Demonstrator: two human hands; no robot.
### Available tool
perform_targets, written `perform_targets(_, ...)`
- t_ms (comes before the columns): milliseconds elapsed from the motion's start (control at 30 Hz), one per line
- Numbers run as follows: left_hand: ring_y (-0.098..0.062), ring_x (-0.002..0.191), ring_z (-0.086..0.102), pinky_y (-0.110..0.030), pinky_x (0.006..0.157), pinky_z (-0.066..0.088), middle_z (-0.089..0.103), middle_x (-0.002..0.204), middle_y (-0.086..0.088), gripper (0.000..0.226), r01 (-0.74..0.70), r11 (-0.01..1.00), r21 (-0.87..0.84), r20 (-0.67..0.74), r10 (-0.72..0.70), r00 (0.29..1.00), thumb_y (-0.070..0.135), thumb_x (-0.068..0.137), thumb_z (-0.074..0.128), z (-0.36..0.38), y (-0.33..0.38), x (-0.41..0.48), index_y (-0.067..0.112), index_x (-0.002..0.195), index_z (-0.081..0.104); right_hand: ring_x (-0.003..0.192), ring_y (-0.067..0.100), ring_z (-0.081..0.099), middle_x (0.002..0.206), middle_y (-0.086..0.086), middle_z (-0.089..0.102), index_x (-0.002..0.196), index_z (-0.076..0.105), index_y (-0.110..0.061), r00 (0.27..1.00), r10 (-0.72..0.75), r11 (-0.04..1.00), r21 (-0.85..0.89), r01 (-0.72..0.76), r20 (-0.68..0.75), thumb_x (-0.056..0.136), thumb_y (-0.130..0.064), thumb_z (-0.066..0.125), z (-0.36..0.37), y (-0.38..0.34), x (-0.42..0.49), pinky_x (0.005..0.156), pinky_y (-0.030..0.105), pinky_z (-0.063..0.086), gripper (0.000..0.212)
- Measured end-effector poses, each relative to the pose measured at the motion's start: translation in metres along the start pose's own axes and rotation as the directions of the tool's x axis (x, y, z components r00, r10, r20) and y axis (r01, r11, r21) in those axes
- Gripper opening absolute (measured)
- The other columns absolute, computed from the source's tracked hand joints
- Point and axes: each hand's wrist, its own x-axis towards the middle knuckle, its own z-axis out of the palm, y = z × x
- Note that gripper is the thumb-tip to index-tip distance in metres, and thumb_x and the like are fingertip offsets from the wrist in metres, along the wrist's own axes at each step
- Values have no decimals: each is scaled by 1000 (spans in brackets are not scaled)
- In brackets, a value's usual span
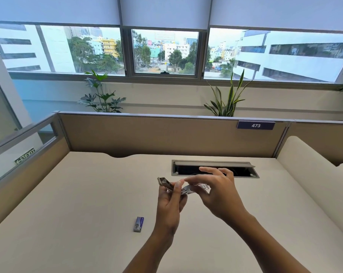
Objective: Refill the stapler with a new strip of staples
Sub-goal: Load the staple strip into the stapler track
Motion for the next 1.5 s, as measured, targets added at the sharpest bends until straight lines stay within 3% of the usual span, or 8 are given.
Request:
perform_targets(300,-9,101,69,-24,90,56,70,105,-2,19,-12,999,31,-4,12,1000,33,92,55,-2,1,0,19,104,60,119,14,62,90,-17,77,99,75,-40,999,-21,1000,-17,20,-46,84,-22,76,-3,1,-1,91,37,30,23)
perform_targets(500,-9,100,70,-18,80,56,73,96,4,13,-34,998,59,4,34,999,32,94,55,-1,1,2,23,100,62,104,19,71,87,-11,78,90,76,-37,990,-116,989,-99,109,-75,73,-17,85,-7,-2,-1,85,39,37,28)
perform_targets(767,-7,100,69,-22,88,56,71,99,5,17,-58,993,101,25,56,998,30,95,54,2,2,-1,21,109,59,109,15,70,93,-11,78,100,70,-32,928,-371,886,-290,363,28,68,-16,88,-13,9,0,95,47,44,40)
perform_targets(933,-10,101,69,-26,91,56,71,104,2,18,-68,989,129,41,63,997,30,96,54,2,4,-2,21,110,59,110,14,69,100,-10,77,105,65,-32,894,-446,848,-302,436,39,67,-16,89,-16,18,-1,99,44,43,47)
perform_targets(1167,-5,101,68,-18,81,56,71,95,13,27,-134,981,141,116,118,986,44,85,55,1,6,-6,26,105,58,118,12,64,104,-11,77,117,50,-30,849,-521,786,-336,519,90,71,-13,86,-21,25,-3,105,42,33,61)
perform_targets(1333,-10,102,69,-22,85,57,69,105,-5,30,-156,970,186,176,123,977,44,87,54,1,6,-10,21,106,57,120,14,63,100,-10,77,122,48,-28,785,-597,712,-342,614,166,69,-11,86,-25,32,-2,106,41,30,68)
perform_targets(1400,-10,103,68,-20,82,56,68,106,-5,31,-164,969,183,195,128,972,45,86,54,2,7,-12,21,105,57,117,11,65,101,-11,77,123,48,-30,789,-594,730,-306,611,156,72,-15,84,-27,33,-2,104,39,35,64)
perform_targets(1500,-10,104,68,-17,80,55,69,103,-1,25,-162,975,153,189,132,973,46,83,55,3,7,-15,29,101,61,102,3,70,98,-17,76,117,51,-36,848,-526,832,-167,529,67,87,-32,64,-31,31,-6,98,35,42,33)
